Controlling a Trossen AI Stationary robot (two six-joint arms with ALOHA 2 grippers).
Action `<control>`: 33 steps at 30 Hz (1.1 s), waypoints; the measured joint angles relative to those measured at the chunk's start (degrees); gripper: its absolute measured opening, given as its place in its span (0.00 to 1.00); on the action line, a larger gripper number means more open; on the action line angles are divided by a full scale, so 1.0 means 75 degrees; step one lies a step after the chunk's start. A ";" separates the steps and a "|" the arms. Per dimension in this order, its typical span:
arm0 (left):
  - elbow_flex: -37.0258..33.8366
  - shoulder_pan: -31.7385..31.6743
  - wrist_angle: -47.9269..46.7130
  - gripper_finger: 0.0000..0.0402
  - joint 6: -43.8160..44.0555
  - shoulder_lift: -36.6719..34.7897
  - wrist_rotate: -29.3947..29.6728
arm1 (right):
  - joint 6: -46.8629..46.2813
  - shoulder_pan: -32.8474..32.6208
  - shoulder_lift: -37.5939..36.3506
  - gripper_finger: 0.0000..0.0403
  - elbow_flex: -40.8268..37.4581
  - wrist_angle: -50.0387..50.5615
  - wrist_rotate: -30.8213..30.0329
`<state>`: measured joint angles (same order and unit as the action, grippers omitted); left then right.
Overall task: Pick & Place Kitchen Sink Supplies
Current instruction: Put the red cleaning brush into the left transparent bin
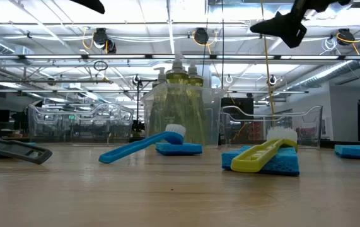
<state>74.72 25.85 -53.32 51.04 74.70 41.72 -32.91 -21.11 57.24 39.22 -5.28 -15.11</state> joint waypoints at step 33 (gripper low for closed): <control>0.0000 0.0160 -0.2433 0.98 0.0214 0.0000 0.0647 | -0.7856 -0.0504 0.1426 0.94 0.2008 0.7843 0.3690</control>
<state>74.72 27.05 -71.57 52.64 74.70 46.57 -91.83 -24.89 67.94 54.28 53.54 12.57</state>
